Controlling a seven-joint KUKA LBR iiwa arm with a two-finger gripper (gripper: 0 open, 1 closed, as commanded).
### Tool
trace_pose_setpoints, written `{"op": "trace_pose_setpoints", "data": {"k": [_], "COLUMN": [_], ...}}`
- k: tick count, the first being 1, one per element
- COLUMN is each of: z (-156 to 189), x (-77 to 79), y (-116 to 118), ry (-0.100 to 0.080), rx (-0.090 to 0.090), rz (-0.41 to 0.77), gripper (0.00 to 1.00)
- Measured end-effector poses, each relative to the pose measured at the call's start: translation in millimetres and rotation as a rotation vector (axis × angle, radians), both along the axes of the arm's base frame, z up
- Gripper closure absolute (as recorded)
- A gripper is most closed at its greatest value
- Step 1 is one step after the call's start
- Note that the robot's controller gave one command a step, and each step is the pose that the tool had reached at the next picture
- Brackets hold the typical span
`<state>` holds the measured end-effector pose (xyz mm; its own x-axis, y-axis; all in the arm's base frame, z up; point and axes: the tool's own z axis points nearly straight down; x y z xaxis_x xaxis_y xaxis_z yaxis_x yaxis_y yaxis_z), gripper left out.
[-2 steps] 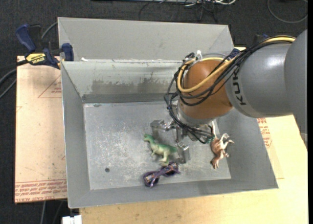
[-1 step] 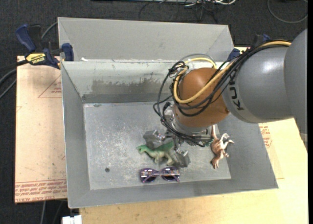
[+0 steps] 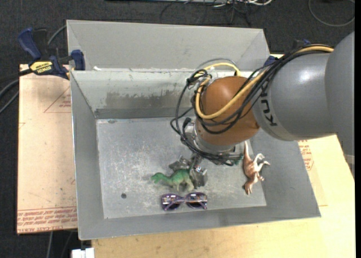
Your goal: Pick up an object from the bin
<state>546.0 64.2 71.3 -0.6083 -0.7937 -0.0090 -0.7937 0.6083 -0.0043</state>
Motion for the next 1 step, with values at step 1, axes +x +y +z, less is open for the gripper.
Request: {"op": "trace_pose_setpoints", "data": {"k": [1], "z": [0.0], "x": [0.0], "y": [0.0], "ry": [0.0], "rx": [0.0], "rz": [0.0], "gripper": [1.0]}}
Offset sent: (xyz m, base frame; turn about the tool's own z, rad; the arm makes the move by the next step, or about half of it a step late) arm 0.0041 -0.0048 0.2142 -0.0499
